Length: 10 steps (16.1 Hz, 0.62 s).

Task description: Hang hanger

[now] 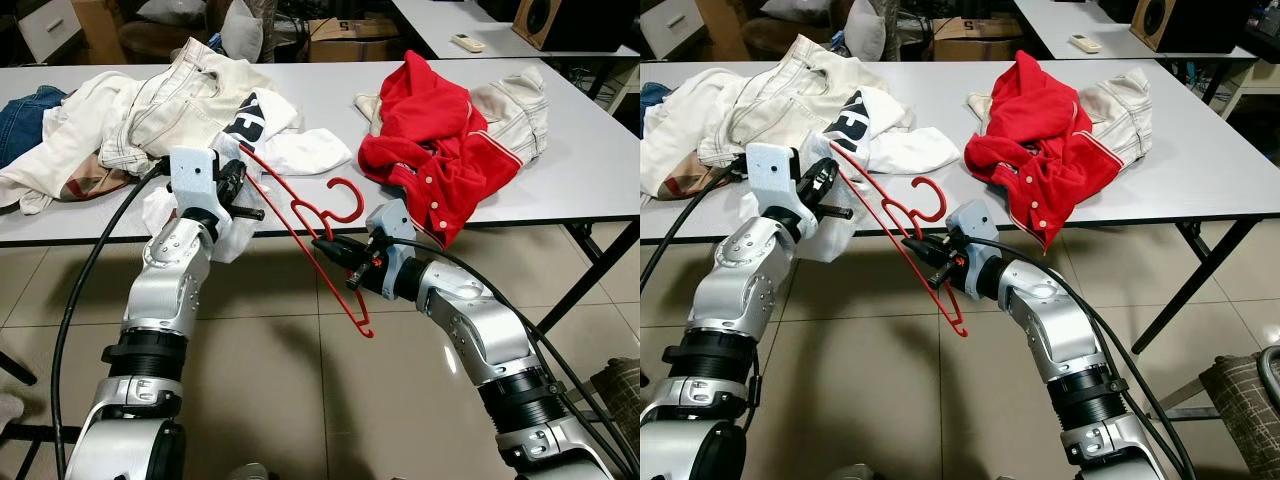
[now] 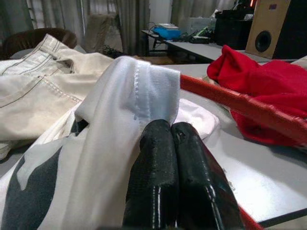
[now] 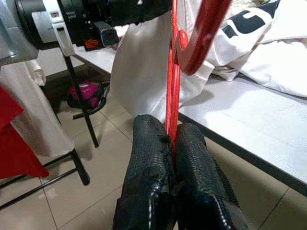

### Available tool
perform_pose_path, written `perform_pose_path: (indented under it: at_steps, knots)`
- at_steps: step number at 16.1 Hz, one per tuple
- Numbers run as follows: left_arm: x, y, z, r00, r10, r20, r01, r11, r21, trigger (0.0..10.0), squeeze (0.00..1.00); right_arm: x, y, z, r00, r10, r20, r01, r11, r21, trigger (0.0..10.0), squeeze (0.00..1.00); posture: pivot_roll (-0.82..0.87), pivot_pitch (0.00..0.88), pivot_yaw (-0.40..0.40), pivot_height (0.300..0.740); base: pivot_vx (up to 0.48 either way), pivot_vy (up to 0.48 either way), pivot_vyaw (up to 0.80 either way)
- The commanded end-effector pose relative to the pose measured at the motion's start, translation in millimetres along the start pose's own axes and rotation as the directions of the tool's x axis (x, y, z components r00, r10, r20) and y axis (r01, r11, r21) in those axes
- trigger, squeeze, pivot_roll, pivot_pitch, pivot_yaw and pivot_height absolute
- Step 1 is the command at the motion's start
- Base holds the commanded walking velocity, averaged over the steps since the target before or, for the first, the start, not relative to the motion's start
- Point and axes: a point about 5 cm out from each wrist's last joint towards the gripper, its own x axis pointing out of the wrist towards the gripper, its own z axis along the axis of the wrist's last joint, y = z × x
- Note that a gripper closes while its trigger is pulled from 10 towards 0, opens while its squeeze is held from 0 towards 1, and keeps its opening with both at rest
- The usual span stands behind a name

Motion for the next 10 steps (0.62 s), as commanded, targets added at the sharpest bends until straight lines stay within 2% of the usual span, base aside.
perform_pose_path:
  at_steps: [1, 3, 4, 6, 8, 10]
  knots:
    - [0.4, 5.3, 3, 1.000, 0.012, 0.007, -0.012, 1.000, 0.016, 0.0, 0.00, 0.0, -0.7, 6, 1.000, 0.009, 0.019, -0.009, 1.000, -0.002, 10.0, 0.00, -0.03, 0.000, 0.039, 0.740, 0.000, 0.000, 0.00]
    - [-0.3, 9.3, 4, 1.000, 0.019, 0.009, -0.020, 1.000, 0.023, 0.0, 0.00, -0.3, -1.2, 6, 1.000, 0.006, 0.019, -0.006, 1.000, -0.002, 10.0, 0.00, -0.03, 0.000, 0.039, 0.740, 0.000, 0.000, 0.00]
    - [-2.7, 17.1, 6, 0.999, 0.049, 0.010, -0.049, 0.997, 0.058, 0.0, 0.00, -0.4, -1.8, 6, 1.000, 0.002, 0.020, -0.002, 1.000, -0.001, 10.0, 0.00, -0.02, 0.000, 0.039, 0.740, 0.000, 0.000, 0.00]
    - [-7.8, 23.1, 5, 0.998, 0.067, 0.010, -0.068, 0.990, 0.120, 0.0, 0.00, 0.1, -1.3, 6, 1.000, 0.002, 0.022, -0.002, 1.000, -0.001, 10.0, 0.00, -0.02, 0.000, 0.038, 0.740, 0.000, 0.000, 0.00]
    - [-15.1, 19.5, 1, 0.999, 0.033, -0.009, -0.030, 0.981, 0.193, 0.0, 0.00, 1.1, -0.1, 7, 1.000, 0.006, 0.024, -0.006, 1.000, -0.001, 10.0, 0.00, -0.02, 0.000, 0.036, 0.740, 0.000, 0.000, 0.00]
    - [-20.8, 15.4, 1, 1.000, -0.004, -0.001, 0.004, 0.981, 0.194, 0.0, 0.00, 1.3, -0.4, 7, 1.000, 0.007, 0.023, -0.007, 1.000, -0.001, 10.0, 0.00, -0.02, 0.000, 0.034, 0.740, 0.000, 0.000, 0.00]
